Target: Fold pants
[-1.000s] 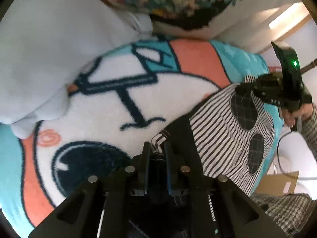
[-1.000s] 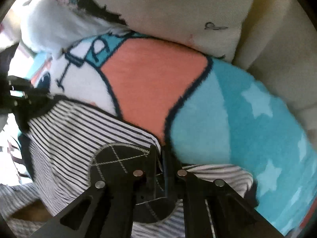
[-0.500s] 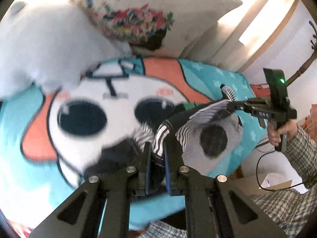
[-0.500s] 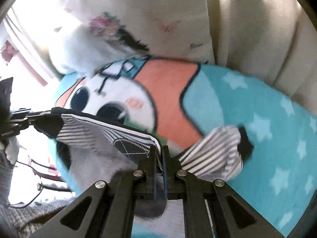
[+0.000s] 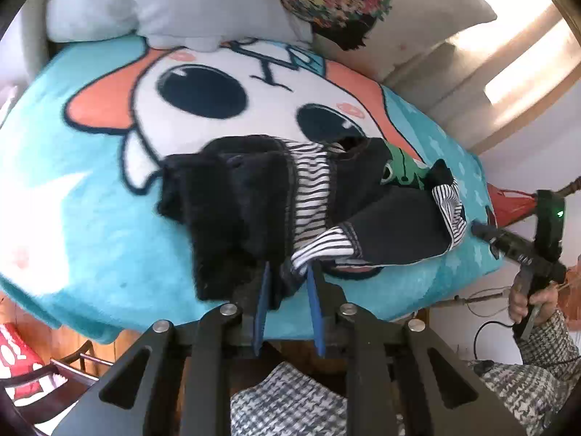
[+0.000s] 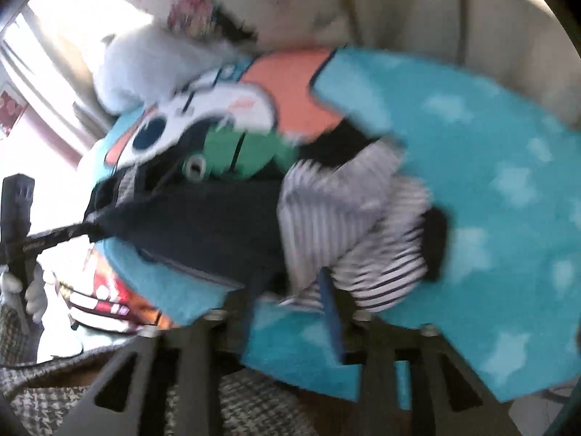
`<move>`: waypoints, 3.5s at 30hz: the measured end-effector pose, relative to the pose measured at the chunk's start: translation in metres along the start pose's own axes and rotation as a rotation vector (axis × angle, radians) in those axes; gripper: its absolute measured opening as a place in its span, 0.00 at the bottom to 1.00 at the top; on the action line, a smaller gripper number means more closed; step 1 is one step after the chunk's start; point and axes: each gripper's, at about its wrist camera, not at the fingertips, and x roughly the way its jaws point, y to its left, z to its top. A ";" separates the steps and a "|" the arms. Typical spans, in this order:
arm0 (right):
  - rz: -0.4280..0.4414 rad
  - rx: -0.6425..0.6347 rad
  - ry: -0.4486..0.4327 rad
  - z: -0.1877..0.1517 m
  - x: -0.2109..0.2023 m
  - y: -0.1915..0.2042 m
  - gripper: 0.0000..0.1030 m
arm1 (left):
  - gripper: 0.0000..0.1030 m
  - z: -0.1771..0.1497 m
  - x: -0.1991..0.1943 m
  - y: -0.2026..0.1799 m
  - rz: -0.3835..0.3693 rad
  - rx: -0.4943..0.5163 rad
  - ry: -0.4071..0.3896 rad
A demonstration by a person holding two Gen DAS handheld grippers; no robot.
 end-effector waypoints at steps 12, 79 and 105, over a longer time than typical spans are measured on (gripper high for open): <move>-0.333 -0.087 -0.006 0.069 0.075 0.028 0.15 | 0.22 0.007 -0.027 0.023 0.052 -0.163 -0.091; 0.024 0.277 -0.149 0.066 0.020 -0.048 0.20 | 0.22 0.114 0.018 0.004 0.078 -0.050 -0.106; -0.184 0.429 -0.249 0.067 -0.008 -0.098 0.31 | 0.41 0.129 -0.034 0.068 0.014 -0.188 -0.195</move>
